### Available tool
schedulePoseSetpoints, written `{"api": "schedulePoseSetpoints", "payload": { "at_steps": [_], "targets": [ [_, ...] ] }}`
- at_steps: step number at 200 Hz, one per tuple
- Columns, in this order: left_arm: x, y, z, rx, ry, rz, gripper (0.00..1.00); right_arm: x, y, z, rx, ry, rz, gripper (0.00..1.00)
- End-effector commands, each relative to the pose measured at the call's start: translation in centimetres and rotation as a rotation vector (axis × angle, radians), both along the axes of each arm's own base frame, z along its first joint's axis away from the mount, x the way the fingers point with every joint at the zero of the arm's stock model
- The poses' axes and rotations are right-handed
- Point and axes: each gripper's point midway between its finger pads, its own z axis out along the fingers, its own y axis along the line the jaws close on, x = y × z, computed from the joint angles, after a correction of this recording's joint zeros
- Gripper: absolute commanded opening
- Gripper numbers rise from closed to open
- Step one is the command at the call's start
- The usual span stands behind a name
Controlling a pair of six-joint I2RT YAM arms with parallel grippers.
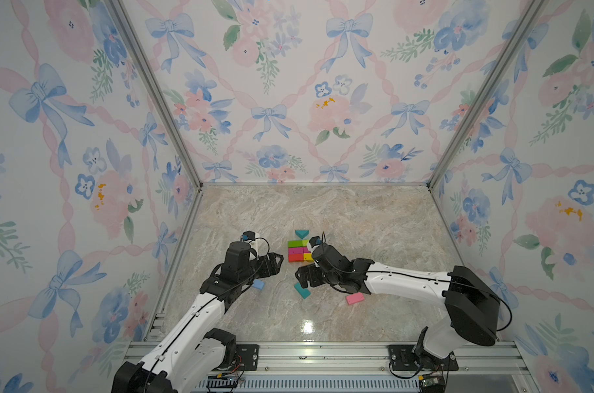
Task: Assemble a piece of candy with building blocks
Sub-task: Assemble the building block at the center of the board.
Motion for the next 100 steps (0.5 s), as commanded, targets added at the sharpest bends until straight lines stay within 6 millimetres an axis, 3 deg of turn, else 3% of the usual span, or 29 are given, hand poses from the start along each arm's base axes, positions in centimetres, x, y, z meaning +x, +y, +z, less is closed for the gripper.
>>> {"api": "schedulePoseSetpoints", "payload": {
  "at_steps": [1, 30, 55, 100],
  "targets": [
    [0.5, -0.3, 0.4, 0.011, -0.014, -0.023, 0.85, -0.1, -3.9, -1.0, -0.102, -0.001, -0.025, 0.97],
    [0.6, -0.4, 0.2, 0.011, -0.003, -0.024, 0.87, 0.8, -5.1, -1.3, -0.086, -0.015, 0.004, 0.97],
    [0.5, -0.3, -0.1, 0.008, 0.006, -0.014, 0.87, 1.5, -3.8, -1.5, -0.065, -0.026, 0.068, 0.97],
    [0.4, -0.1, -0.6, 0.012, 0.018, -0.004, 0.87, 2.8, -0.8, -4.4, -0.029, 0.031, 0.129, 0.95]
  ]
}}
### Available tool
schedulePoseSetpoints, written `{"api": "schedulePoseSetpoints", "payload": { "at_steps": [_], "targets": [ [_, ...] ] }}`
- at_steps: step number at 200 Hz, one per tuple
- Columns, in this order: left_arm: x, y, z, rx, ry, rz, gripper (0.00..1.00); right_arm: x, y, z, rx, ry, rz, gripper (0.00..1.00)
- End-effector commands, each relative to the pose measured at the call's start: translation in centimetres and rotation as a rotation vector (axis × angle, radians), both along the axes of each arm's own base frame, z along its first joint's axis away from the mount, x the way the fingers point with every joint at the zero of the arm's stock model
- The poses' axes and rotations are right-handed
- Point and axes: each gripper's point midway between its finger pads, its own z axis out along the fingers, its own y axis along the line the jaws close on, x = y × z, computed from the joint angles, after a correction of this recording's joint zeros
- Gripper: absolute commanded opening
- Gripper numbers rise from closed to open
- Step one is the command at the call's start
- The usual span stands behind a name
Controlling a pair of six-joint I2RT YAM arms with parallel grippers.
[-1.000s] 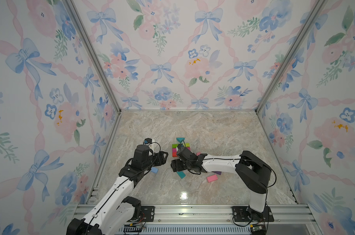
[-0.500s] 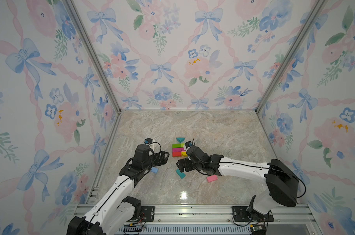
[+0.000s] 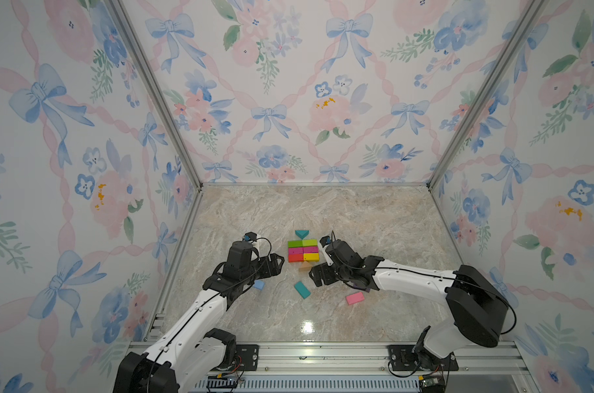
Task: Assemble a piece of candy with building blocks
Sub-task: Assemble the building block at the center of the board.
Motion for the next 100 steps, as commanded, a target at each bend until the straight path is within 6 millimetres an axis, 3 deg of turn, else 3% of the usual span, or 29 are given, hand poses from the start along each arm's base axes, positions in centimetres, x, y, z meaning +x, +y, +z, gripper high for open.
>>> {"api": "schedulePoseSetpoints", "payload": {
  "at_steps": [1, 33, 100],
  "targets": [
    [0.3, -0.1, 0.6, -0.001, -0.023, -0.004, 0.87, 0.7, 2.4, -0.7, 0.045, 0.014, 0.067, 0.95],
    [0.4, -0.1, 0.4, 0.007, -0.019, -0.006, 0.88, 0.6, 4.0, -1.4, 0.061, 0.045, 0.087, 0.93],
    [0.4, -0.1, 0.4, 0.014, -0.021, -0.014, 0.88, 0.1, 5.1, -2.8, 0.057, 0.083, 0.094, 0.91]
  ]
}}
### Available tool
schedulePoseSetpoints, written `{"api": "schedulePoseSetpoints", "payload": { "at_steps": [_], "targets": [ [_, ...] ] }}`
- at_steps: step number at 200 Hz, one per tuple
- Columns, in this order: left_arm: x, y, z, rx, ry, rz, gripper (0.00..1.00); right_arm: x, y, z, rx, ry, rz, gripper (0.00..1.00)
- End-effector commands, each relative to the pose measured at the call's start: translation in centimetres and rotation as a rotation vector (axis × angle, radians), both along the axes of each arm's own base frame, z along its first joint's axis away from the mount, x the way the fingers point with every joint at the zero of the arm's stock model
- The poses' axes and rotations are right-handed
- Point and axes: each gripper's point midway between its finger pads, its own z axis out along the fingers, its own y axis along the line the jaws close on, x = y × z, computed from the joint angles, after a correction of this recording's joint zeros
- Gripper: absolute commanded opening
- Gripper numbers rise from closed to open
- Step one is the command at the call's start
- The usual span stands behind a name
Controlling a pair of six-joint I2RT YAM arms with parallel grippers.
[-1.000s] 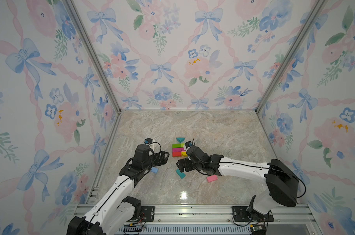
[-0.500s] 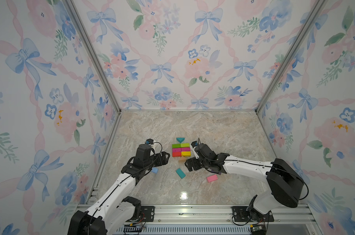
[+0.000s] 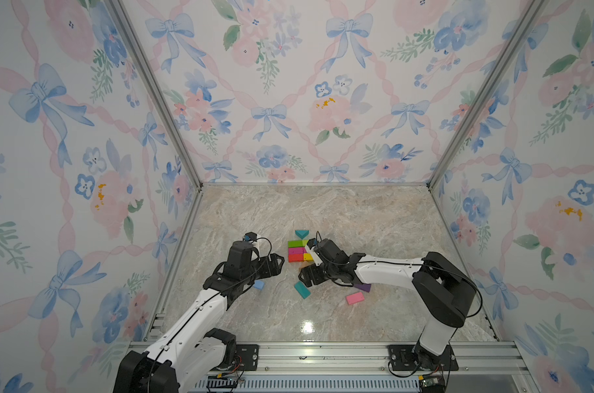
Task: Assemble a piece of candy with building blocks
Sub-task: Assemble the building block at the center of the board.
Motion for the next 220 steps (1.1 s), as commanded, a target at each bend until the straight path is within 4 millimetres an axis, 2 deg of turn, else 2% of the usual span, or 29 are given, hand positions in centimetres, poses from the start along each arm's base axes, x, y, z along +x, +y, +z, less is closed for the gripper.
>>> {"api": "schedulePoseSetpoints", "payload": {
  "at_steps": [1, 58, 100, 160, 195, 220],
  "targets": [
    [0.4, -0.1, 0.6, 0.011, -0.029, -0.014, 0.88, -0.1, 1.3, 0.0, 0.023, 0.012, 0.015, 0.91],
    [0.4, 0.0, 0.6, 0.011, -0.029, -0.009, 0.88, 0.0, 2.3, -0.3, 0.018, 0.019, 0.029, 0.91],
    [0.4, 0.0, 0.6, 0.011, -0.029, -0.008, 0.88, 0.1, 2.2, -0.3, 0.012, 0.020, 0.024, 0.90],
    [0.4, 0.0, 0.4, 0.011, -0.025, -0.005, 0.88, -1.7, 1.1, 0.8, -0.044, 0.018, 0.025, 0.91],
    [0.4, 0.0, 0.5, 0.010, -0.028, -0.008, 0.88, -3.0, 2.2, 0.6, -0.028, 0.026, 0.044, 0.92],
    [0.3, 0.0, 0.4, 0.007, -0.027, -0.008, 0.88, -3.0, 3.1, 0.1, -0.005, 0.040, 0.042, 0.92]
  ]
}}
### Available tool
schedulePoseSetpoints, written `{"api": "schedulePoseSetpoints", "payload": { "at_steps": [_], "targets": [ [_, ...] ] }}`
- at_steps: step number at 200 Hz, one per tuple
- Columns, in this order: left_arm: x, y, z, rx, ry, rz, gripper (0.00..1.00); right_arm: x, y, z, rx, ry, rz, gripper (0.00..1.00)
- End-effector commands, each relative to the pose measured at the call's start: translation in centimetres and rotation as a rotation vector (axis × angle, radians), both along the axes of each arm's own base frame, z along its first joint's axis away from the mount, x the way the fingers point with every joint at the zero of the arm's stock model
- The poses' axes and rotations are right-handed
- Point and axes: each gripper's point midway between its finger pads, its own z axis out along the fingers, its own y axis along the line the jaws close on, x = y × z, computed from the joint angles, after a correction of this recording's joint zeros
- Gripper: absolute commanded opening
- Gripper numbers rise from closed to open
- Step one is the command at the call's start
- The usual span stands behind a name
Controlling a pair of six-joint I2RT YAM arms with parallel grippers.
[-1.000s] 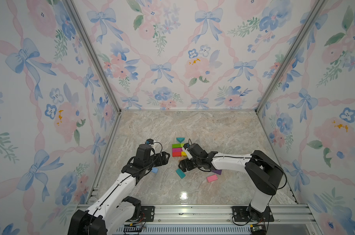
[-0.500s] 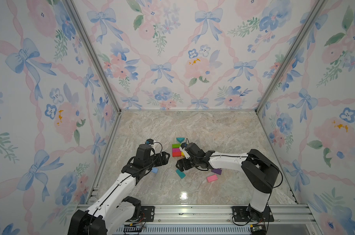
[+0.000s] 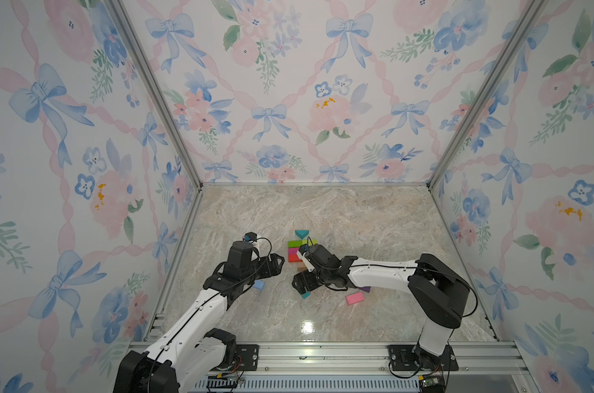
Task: Assemble a piece of candy with building blocks
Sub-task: Assemble the building block at the center of the board.
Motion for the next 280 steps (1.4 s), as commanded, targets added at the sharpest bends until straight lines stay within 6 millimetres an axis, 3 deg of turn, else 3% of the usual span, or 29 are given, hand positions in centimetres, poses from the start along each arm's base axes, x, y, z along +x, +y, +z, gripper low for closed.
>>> {"api": "schedulePoseSetpoints", "payload": {
  "at_steps": [1, 66, 222, 251, 280],
  "targets": [
    [0.3, -0.1, 0.5, 0.007, -0.028, -0.009, 0.88, -0.3, 0.6, -0.2, 0.012, 0.014, -0.011, 0.92],
    [0.3, 0.0, 0.5, 0.005, -0.030, -0.005, 0.88, 1.0, 2.2, -0.8, 0.026, 0.011, -0.005, 0.92],
    [0.7, -0.1, 0.6, 0.014, -0.029, -0.006, 0.88, 2.6, 1.7, -0.8, 0.058, 0.005, -0.026, 0.92],
    [0.7, -0.1, 0.8, 0.011, -0.035, -0.007, 0.88, 2.4, 1.9, 0.5, 0.102, -0.015, -0.018, 0.92],
    [0.7, -0.2, 1.5, 0.004, -0.052, -0.014, 0.89, 1.3, 1.1, 3.0, 0.087, -0.037, 0.001, 0.93]
  ]
}}
